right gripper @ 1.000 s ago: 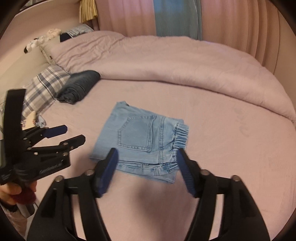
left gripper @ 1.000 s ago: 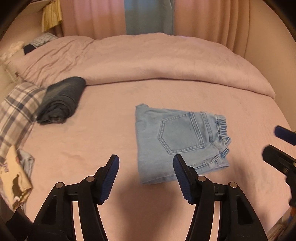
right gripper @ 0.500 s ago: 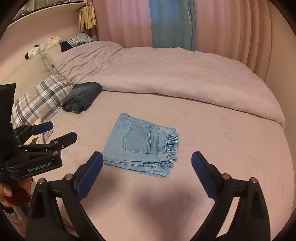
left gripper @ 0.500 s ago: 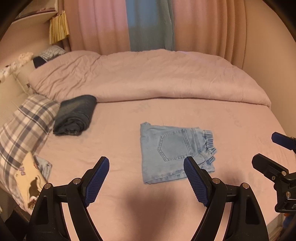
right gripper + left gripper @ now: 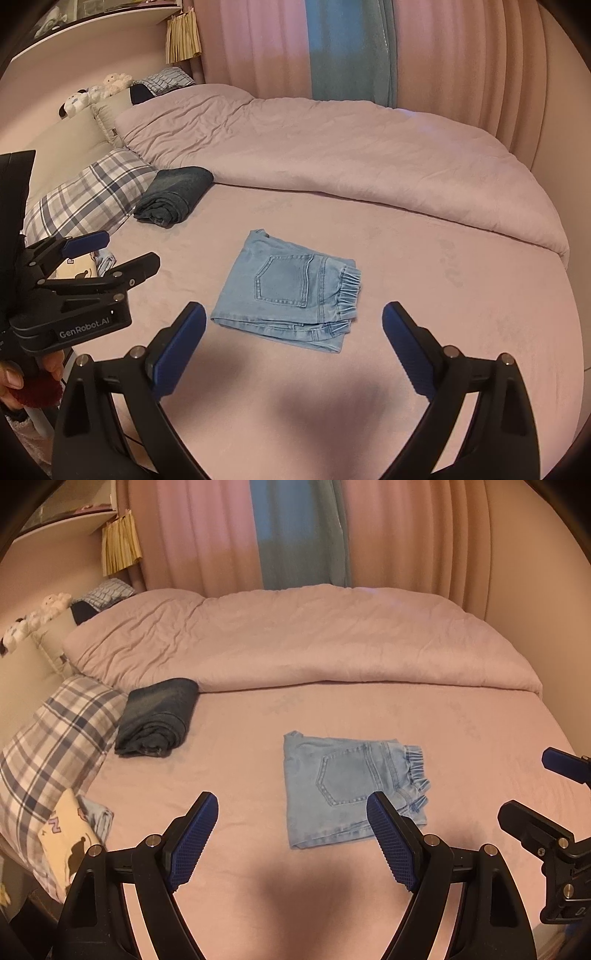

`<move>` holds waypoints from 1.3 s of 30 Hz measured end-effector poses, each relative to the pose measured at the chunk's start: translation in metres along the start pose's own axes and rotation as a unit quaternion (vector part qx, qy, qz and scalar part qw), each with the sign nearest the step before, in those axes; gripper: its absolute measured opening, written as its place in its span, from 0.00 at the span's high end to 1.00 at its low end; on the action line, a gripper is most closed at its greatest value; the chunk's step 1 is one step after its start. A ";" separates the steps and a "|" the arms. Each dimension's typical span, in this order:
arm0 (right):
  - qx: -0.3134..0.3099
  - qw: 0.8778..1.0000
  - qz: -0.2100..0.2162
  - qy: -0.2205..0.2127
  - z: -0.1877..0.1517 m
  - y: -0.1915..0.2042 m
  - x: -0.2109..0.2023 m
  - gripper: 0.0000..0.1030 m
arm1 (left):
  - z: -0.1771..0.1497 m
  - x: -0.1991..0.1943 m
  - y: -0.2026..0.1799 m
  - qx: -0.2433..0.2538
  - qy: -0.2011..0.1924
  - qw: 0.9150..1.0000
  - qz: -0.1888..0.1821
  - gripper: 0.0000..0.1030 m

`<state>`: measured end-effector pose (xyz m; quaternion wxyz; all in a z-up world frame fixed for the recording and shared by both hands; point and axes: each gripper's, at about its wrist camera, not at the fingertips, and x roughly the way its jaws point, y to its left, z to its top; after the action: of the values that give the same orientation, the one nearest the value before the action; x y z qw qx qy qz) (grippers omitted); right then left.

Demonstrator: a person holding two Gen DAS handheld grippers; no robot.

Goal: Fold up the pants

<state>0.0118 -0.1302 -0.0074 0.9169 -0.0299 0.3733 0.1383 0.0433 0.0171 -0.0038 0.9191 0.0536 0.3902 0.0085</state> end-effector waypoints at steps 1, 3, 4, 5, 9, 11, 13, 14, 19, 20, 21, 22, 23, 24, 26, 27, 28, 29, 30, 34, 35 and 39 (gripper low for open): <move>0.000 1.000 0.000 0.000 0.000 0.000 0.000 0.05 | 0.000 0.000 0.000 0.001 0.001 1.000 0.000 0.20; 0.000 1.000 0.000 0.000 0.000 0.000 0.000 0.05 | 0.000 0.000 -0.001 0.002 0.001 1.000 0.000 0.20; 0.000 1.000 0.000 0.000 0.000 0.001 0.000 0.05 | 0.000 0.000 -0.001 0.001 0.001 1.000 -0.002 0.20; 0.000 1.000 -0.001 0.001 0.000 0.001 0.000 0.05 | 0.000 0.000 -0.001 0.001 0.001 1.000 -0.003 0.20; -0.001 1.000 -0.003 0.003 -0.001 0.001 0.001 0.05 | 0.000 0.002 -0.001 0.004 0.003 1.000 -0.004 0.20; -0.002 1.000 -0.003 0.003 0.000 0.000 0.002 0.05 | 0.002 0.003 -0.001 0.007 0.004 1.000 -0.005 0.20; -0.002 1.000 -0.004 0.004 0.000 0.000 0.002 0.05 | 0.002 0.004 0.000 0.008 0.005 1.000 -0.007 0.20; -0.002 1.000 -0.004 0.004 0.001 0.000 0.002 0.05 | 0.002 0.005 0.000 0.008 0.005 1.000 -0.007 0.20; -0.003 1.000 -0.004 0.004 0.001 0.000 0.003 0.05 | 0.002 0.005 0.000 0.008 0.006 1.000 -0.006 0.20; -0.004 1.000 -0.004 0.004 0.001 0.000 0.003 0.05 | 0.002 0.004 -0.001 0.008 0.006 1.000 -0.006 0.20; -0.005 1.000 -0.004 0.005 0.001 0.000 0.004 0.05 | 0.002 0.004 -0.001 0.008 0.005 1.000 -0.006 0.20; -0.005 1.000 -0.004 0.005 0.001 0.000 0.004 0.05 | 0.002 0.004 -0.001 0.009 0.005 1.000 -0.007 0.20; -0.005 1.000 -0.004 0.005 0.000 0.000 0.004 0.05 | 0.002 0.004 0.000 0.010 0.006 1.000 -0.007 0.20; -0.005 1.000 -0.004 0.005 0.000 0.000 0.004 0.05 | 0.002 0.004 0.000 0.011 0.006 1.000 -0.007 0.20; -0.005 1.000 -0.005 0.006 0.000 -0.001 0.004 0.05 | 0.002 0.005 0.001 0.013 0.006 1.000 -0.008 0.20; -0.005 1.000 -0.004 0.006 0.001 -0.001 0.004 0.05 | 0.002 0.005 0.001 0.013 0.006 1.000 -0.008 0.20; -0.005 1.000 -0.004 0.005 0.001 -0.001 0.004 0.05 | 0.002 0.005 0.000 0.013 0.006 1.000 -0.008 0.20; -0.005 1.000 -0.004 0.005 0.001 -0.001 0.004 0.05 | 0.003 0.005 0.001 0.015 0.006 1.000 -0.009 0.20; -0.005 1.000 -0.004 0.006 0.001 -0.001 0.004 0.05 | 0.003 0.006 0.001 0.016 0.007 1.000 -0.009 0.20; -0.004 1.000 -0.006 0.005 0.001 -0.001 0.004 0.05 | 0.004 0.007 0.000 0.020 0.007 1.000 -0.011 0.20; -0.004 1.000 -0.006 0.005 0.001 -0.002 0.004 0.05 | 0.004 0.007 0.000 0.020 0.007 1.000 -0.011 0.20; -0.004 1.000 -0.006 0.005 0.001 -0.002 0.004 0.05 | 0.005 0.007 0.000 0.022 0.007 1.000 -0.013 0.20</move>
<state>0.0157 -0.1312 -0.0096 0.9155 -0.0368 0.3774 0.1342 0.0516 0.0169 -0.0057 0.9150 0.0686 0.3974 -0.0112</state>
